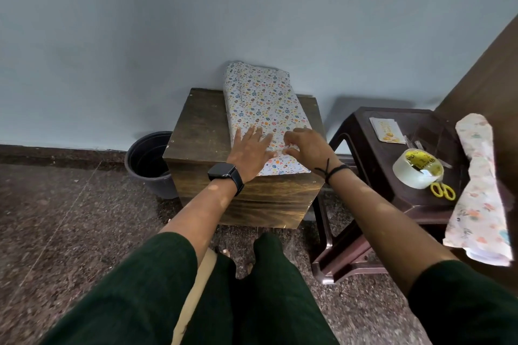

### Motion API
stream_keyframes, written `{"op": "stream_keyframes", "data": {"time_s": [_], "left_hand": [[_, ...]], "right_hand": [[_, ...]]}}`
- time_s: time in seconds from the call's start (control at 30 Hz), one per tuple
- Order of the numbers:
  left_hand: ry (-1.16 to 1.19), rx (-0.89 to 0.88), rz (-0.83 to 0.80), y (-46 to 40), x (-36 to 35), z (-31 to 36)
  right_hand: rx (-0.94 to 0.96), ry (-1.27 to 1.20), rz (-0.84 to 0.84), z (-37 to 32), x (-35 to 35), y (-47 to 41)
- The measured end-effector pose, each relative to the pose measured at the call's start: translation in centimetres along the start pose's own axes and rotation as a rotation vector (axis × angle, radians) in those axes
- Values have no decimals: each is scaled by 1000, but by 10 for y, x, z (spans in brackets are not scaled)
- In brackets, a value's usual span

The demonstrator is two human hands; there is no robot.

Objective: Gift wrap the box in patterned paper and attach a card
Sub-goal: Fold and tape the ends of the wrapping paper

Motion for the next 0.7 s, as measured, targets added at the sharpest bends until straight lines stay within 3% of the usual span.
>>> {"op": "stream_keyframes", "data": {"time_s": [0.23,0.33,0.57,0.7], "left_hand": [[-32,50,44,-4,0,8],[20,33,64,-4,-2,9],[34,9,65,-4,-4,8],[35,0,81,-5,-6,7]], "right_hand": [[-59,-283,113,16,8,36],[-216,-362,210,33,16,55],[-526,-174,293,106,57,108],[-689,-191,398,144,80,146]]}}
Point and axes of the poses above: each hand's wrist, its own y-axis away from the middle knuckle, its own x-axis out of the back of the hand, z = x × y, the point moved 3 cm from there along -y, towards the middle knuckle, and after that the axes turned 9 degrees about -z, right-handed, at the moved point
